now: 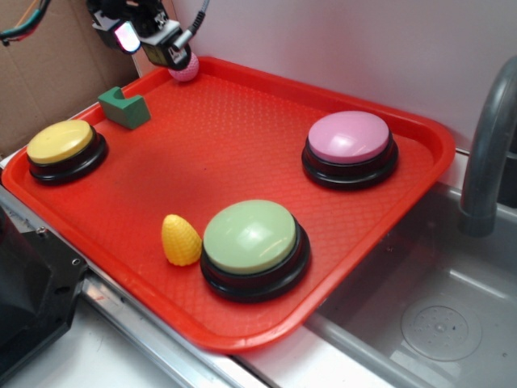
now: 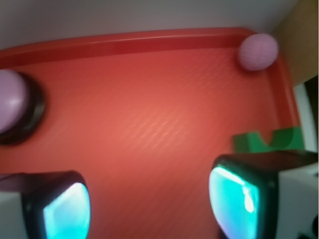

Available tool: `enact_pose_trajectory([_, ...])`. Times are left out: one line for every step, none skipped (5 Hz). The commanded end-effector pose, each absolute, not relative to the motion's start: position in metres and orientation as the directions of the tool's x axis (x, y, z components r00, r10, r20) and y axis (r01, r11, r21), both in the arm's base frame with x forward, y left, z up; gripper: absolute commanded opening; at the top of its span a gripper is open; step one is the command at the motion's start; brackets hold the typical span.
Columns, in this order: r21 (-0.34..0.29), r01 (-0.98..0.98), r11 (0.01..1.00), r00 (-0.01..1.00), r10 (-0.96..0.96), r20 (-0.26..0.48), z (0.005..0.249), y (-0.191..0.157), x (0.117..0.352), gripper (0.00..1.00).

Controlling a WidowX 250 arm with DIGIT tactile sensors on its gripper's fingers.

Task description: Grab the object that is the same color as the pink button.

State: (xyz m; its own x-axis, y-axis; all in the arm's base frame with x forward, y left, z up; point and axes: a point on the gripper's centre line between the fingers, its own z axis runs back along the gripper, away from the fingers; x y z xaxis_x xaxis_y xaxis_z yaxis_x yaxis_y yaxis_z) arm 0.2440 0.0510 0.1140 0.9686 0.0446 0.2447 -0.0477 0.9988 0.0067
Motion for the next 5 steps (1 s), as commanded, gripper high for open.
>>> enact_pose_trajectory([0.029, -0.043, 0.999, 0.94, 0.03, 0.34, 0.124, 0.079, 0.266, 1.0])
enact_pose_trajectory([0.029, -0.043, 0.999, 0.94, 0.03, 0.34, 0.124, 0.079, 0.266, 1.0])
enact_pose_trajectory([0.029, -0.043, 0.999, 0.94, 0.03, 0.34, 0.124, 0.079, 0.266, 1.0])
enact_pose_trajectory([0.029, -0.043, 0.999, 0.94, 0.03, 0.34, 0.124, 0.079, 0.266, 1.0])
enact_pose_trajectory([-0.015, -0.146, 0.989, 0.876, 0.136, 0.463, 0.123, 0.098, 0.275, 1.0])
